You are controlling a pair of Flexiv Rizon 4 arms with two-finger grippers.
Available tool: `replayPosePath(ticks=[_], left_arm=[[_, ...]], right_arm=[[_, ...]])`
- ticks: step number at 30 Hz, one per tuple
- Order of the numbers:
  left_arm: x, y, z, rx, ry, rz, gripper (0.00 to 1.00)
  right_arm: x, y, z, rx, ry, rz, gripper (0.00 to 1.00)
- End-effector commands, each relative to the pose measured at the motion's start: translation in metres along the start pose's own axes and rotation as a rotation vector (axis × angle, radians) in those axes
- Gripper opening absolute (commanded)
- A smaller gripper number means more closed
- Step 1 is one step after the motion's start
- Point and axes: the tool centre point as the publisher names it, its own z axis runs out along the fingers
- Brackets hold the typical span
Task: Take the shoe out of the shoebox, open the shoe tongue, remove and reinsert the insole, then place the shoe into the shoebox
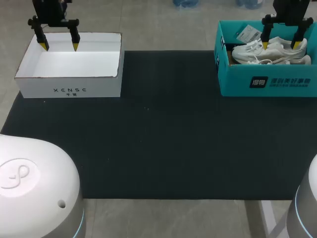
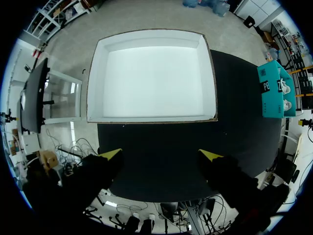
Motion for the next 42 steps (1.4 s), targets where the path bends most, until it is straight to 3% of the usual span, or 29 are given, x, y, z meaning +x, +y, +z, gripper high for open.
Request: replayPosePath(ticks=[1, 30, 42], left_arm=[[0.0, 0.001, 0.0, 0.0, -0.001, 0.0, 1.0], [0.0, 0.001, 0.0, 0.0, -0.001, 0.0, 1.0], [0.0, 0.001, 0.0, 0.0, -0.001, 0.0, 1.0]], right_arm=[[0.0, 0.0, 0.0, 0.0, 0.0, 0.0, 1.0], [0.0, 0.0, 0.0, 0.0, 0.0, 0.0, 1.0], [-0.09, 0.016, 0.014, 0.009, -0.012, 0.043, 1.0]])
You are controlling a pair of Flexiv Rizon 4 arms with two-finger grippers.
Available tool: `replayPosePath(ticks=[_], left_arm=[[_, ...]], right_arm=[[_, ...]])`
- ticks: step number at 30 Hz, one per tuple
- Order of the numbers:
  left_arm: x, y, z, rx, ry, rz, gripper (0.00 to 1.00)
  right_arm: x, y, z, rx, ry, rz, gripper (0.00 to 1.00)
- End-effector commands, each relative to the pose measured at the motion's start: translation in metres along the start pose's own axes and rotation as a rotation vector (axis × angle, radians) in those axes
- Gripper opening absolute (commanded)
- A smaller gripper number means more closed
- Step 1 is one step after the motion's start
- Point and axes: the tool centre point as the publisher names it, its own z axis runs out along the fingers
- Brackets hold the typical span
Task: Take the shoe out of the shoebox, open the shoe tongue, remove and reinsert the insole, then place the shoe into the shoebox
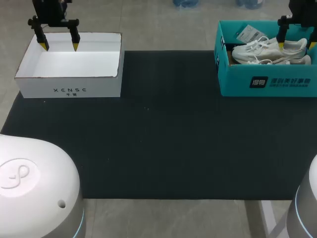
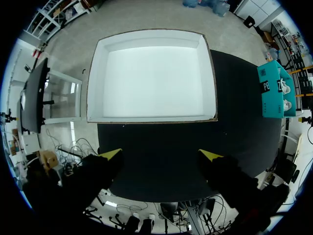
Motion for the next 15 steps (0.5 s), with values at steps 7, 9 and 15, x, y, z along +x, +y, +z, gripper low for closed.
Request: replayPosePath(ticks=[7, 9, 15], left_arm=[[0.0, 0.001, 0.0, 0.0, -0.001, 0.0, 1.0], [0.0, 0.001, 0.0, 0.0, -0.001, 0.0, 1.0], [0.0, 0.001, 0.0, 0.0, -0.001, 0.0, 1.0]], right_arm=[[-0.049, 0.019, 0.01, 0.004, -0.025, 0.018, 1.0], [-0.05, 0.022, 0.009, 0.018, -0.044, 0.033, 1.0], [-0.05, 0.022, 0.009, 0.018, -0.044, 0.033, 1.0]])
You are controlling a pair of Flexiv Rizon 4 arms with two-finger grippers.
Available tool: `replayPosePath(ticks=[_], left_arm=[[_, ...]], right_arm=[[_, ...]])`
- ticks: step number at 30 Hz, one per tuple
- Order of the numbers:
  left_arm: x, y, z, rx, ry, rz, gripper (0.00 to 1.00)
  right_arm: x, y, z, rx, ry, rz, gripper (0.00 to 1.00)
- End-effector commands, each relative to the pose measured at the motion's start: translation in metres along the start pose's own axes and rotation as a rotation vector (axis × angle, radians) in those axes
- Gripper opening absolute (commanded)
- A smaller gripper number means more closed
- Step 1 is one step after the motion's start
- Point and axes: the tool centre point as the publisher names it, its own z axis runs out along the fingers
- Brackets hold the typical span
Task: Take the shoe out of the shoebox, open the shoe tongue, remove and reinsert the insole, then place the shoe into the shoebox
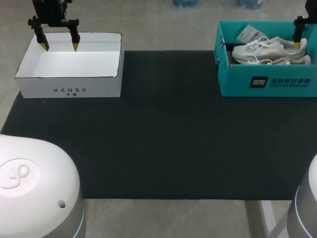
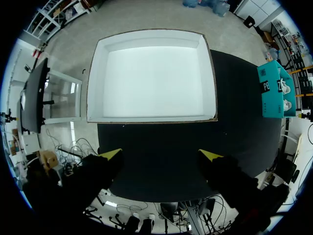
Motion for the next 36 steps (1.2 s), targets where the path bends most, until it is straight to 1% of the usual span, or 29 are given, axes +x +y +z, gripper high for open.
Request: replayPosePath(ticks=[1, 9, 11, 15, 19, 23, 27, 36], left_arm=[[0.0, 0.001, 0.0, 0.0, -0.001, 0.0, 1.0], [0.0, 0.001, 0.0, 0.0, -0.001, 0.0, 1.0], [0.0, 0.001, 0.0, 0.0, -0.001, 0.0, 1.0], [0.0, 0.001, 0.0, 0.0, -0.001, 0.0, 1.0], [0.0, 0.001, 0.0, 0.0, -0.001, 0.0, 1.0], [0.0, 0.001, 0.0, 0.0, -0.001, 0.0, 1.0], [0.0, 0.001, 0.0, 0.0, -0.001, 0.0, 1.0], [0.0, 0.001, 0.0, 0.0, -0.001, 0.0, 1.0]], right_arm=[[0.001, 0.004, -0.001, 0.009, -0.003, 0.0, 1.0], [0.001, 0.004, -0.001, 0.009, -0.003, 0.0, 1.0], [-0.004, 0.007, 0.007, 0.015, -0.002, -0.006, 1.0], [-0.014, 0.013, 0.023, -0.016, 0.012, -0.007, 1.0], [-0.018, 0.017, 0.039, -0.048, 0.022, -0.023, 1.0], [-0.023, 0.023, 0.058, -0.05, 0.029, -0.035, 1.0], [-0.025, 0.03, 0.075, -0.041, 0.01, -0.05, 1.0], [-0.031, 0.043, 0.092, -0.071, 0.009, -0.06, 1.0]])
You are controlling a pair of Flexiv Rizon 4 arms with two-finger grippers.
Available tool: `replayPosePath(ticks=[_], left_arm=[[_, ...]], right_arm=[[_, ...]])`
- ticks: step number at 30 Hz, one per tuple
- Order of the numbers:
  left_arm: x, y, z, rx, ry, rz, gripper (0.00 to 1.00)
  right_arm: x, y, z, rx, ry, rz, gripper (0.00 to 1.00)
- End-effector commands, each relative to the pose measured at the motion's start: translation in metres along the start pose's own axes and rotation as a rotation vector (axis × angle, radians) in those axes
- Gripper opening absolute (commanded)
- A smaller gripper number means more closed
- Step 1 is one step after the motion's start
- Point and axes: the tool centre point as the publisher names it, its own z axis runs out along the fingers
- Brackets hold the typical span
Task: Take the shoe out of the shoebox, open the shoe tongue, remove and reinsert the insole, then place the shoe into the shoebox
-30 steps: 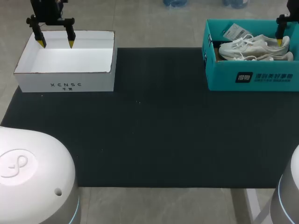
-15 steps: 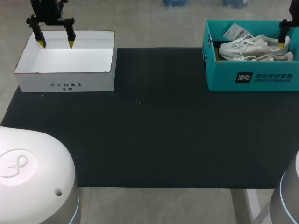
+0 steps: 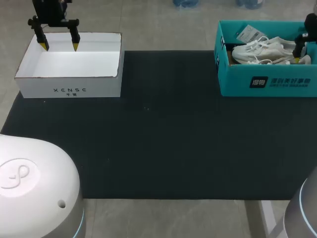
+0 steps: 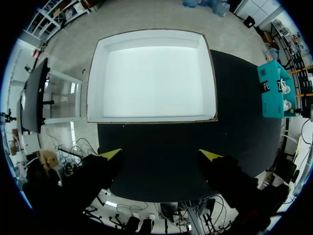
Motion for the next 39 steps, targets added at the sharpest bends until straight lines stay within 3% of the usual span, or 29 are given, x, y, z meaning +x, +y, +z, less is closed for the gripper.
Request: replayPosePath(ticks=[1, 22, 23, 24, 39], left_arm=[[0.0, 0.001, 0.0, 0.0, -0.001, 0.0, 1.0], [0.0, 0.001, 0.0, 0.0, -0.001, 0.0, 1.0], [0.0, 0.001, 0.0, 0.0, -0.001, 0.0, 1.0], [0.0, 0.001, 0.0, 0.0, -0.001, 0.0, 1.0], [0.0, 0.001, 0.0, 0.0, -0.001, 0.0, 1.0]], right_arm=[[-0.004, 0.009, 0.009, -0.003, -0.004, -0.007, 1.0], [-0.011, 0.034, 0.035, 0.029, 0.006, -0.032, 1.0], [-0.011, 0.034, 0.036, 0.03, 0.0, -0.025, 0.31], [-0.011, 0.034, 0.036, 0.03, 0.001, -0.024, 0.0], [-0.009, 0.025, 0.034, 0.039, -0.026, -0.014, 0.0]])
